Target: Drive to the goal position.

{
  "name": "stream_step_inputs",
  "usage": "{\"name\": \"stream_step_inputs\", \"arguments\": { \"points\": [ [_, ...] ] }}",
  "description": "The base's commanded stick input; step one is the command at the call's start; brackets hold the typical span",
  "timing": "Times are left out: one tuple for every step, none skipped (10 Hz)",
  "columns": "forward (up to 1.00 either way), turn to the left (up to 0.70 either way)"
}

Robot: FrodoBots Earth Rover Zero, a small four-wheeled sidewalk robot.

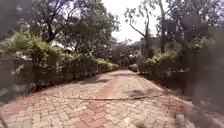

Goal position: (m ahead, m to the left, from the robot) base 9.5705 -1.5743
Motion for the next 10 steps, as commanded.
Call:
{"name": "stream_step_inputs", "arguments": {
  "points": [
    [0.70,0.00],
    [0.70,0.00],
    [0.70,0.00],
    [0.70,0.00],
    [0.70,0.00],
    [0.70,0.00],
    [0.70,0.00],
    [0.70,0.00],
    [0.70,0.00],
    [0.70,0.00]
  ]
}}
